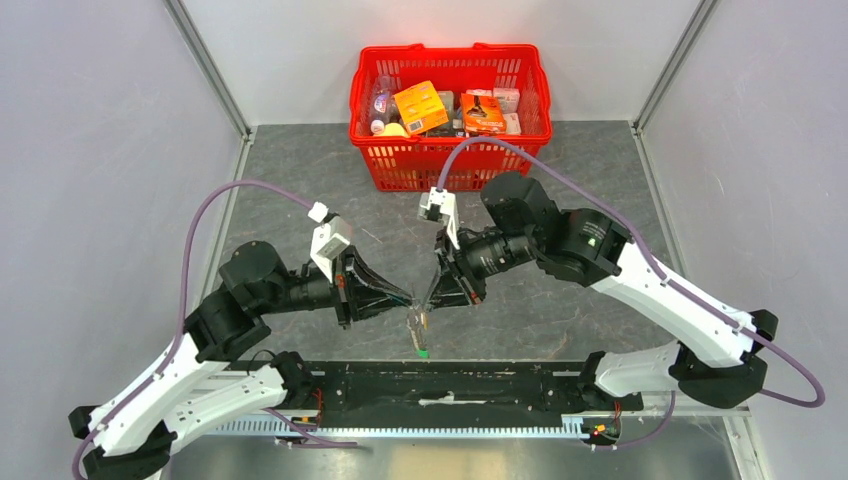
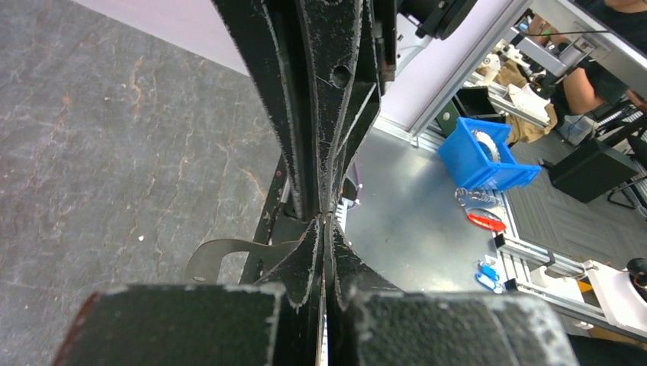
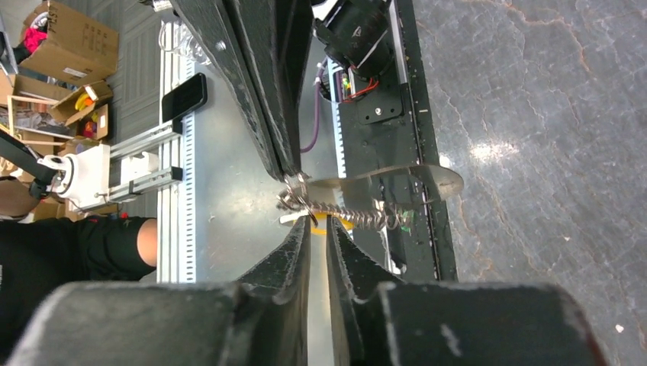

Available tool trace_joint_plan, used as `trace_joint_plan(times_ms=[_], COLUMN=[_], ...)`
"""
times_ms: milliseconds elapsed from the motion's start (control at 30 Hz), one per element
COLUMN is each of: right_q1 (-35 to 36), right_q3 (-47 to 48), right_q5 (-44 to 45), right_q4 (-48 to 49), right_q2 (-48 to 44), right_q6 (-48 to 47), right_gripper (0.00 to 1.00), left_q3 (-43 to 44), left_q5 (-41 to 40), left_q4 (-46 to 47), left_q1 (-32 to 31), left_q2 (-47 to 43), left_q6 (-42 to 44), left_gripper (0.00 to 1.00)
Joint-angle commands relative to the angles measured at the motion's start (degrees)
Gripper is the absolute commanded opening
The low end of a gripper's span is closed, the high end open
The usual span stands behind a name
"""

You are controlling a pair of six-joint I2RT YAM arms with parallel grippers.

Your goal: Put the keys on the keyring

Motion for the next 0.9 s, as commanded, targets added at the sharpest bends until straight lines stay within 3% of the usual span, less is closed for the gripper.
trace_joint_plan(times_ms=[0, 167, 600, 733, 867], right_q1=[0.1, 0.0, 0.0, 0.1, 0.0], right_q3=[0.9, 2.0, 4.0, 0.4, -14.6], right_q5=[1.0, 4.1, 2.6, 8.4, 8.4], right_q4=[-2.0, -2.5, 0.5, 0.6, 8.4], right_q2=[-4.1, -7.2, -7.0, -7.3, -13.4], right_q6=[-0.6, -1.1, -4.0, -3.1, 2.6], right_gripper=[0.29, 0.43, 0.44, 0.42, 0.41], left_q3=[0.1, -1.3, -3.6, -1.5, -2.1], left_q5=[2.8, 3.1, 2.0, -0.1, -3.4], left_q4=[9.9, 12.5, 17.4, 13.4, 7.2], left_q1=[-0.2, -0.2, -0.2, -0.2, -0.2], left_q2=[-0.6, -0.8, -0.7, -0.6, -4.4], left_q6=[-3.9, -5.8, -10.0, -8.8, -6.9], left_gripper=[0.02, 0.02, 0.02, 0.02, 0.02])
